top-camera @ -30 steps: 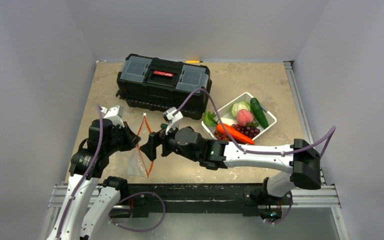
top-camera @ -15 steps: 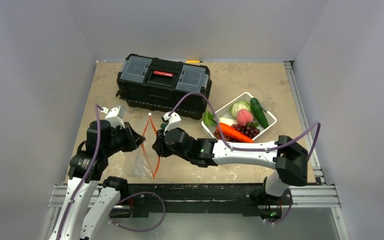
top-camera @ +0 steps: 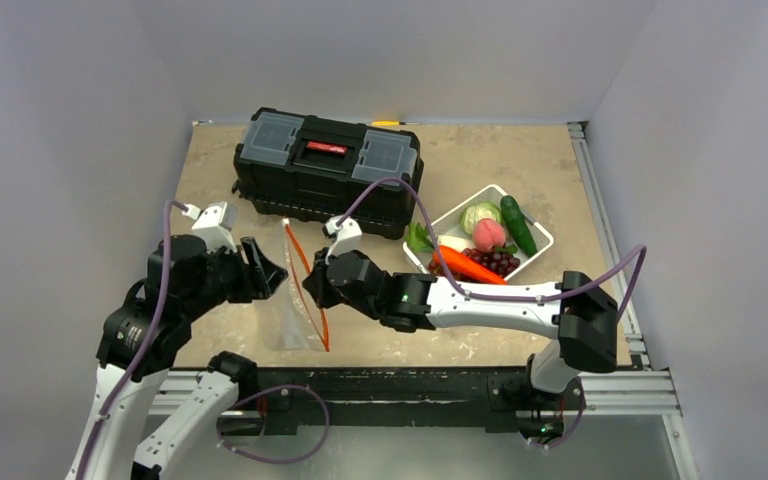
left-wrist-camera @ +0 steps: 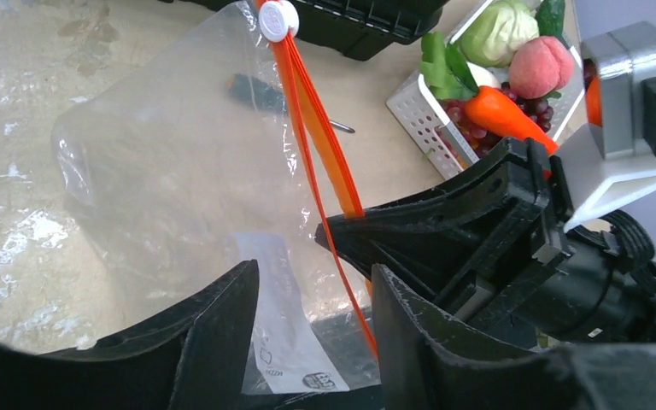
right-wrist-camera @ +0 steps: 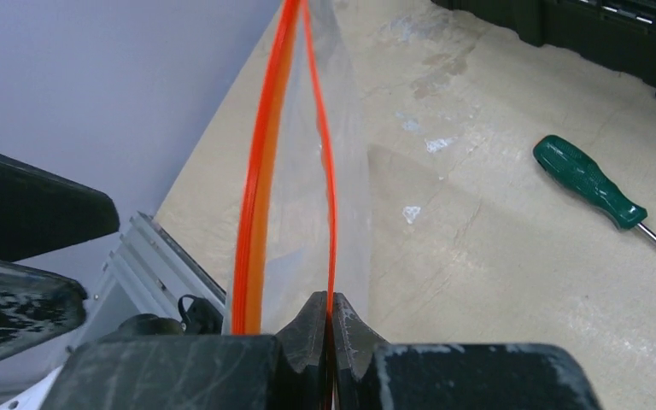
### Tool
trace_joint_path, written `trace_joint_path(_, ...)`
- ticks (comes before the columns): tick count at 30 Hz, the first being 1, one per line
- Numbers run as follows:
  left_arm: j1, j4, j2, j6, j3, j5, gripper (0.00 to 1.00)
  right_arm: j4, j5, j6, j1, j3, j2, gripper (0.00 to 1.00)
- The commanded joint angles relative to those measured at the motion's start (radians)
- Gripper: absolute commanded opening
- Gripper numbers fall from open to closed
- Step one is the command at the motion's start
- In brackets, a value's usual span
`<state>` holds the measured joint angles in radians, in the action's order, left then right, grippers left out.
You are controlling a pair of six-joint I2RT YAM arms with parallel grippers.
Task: Place the food in the zip-top bag and seal the zipper
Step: Open the zipper of the food storage bag at the center of the board.
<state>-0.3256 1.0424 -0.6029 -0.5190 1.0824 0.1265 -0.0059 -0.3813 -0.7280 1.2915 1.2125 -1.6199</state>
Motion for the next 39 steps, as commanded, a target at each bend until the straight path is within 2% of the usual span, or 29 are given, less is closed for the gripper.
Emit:
trace_joint_path(1, -0.065, 0.055, -0.054, -0.061, 0.027, -0.113, 0.47, 0.023, -0.053, -0.021, 0.014, 0.062, 0.018, 0.00)
trace_joint_path(5, -0.145, 0.058, -0.099, -0.110, 0.050, -0.254, 0.43, -0.013, -0.077, -0.020, 0.025, 0.106, -0.006, 0.00)
trace_joint_path(9, -0.253, 0.093, -0.161, -0.159, 0.084, -0.462, 0.42, -0.016, -0.137, -0.020, 0.041, 0.112, -0.016, 0.00)
trace_joint_path(21, -0.448, 0.046, -0.237, -0.248, 0.106, -0.581, 0.52, -0.056, -0.175, -0.034, 0.048, 0.135, -0.039, 0.00)
trace_joint_path(24, -0.459, 0.074, -0.272, -0.255, 0.112, -0.614, 0.46, -0.027, -0.178, -0.034, 0.051, 0.118, -0.029, 0.00)
trace_joint_path(29, -0.478, 0.057, -0.286, -0.269, 0.100, -0.611, 0.29, -0.054, -0.185, -0.035, 0.053, 0.138, -0.038, 0.00)
trace_joint_path(39, -0.482, 0.032, -0.300, -0.263, 0.065, -0.645, 0.29, -0.030, -0.179, -0.033, 0.056, 0.119, -0.029, 0.00)
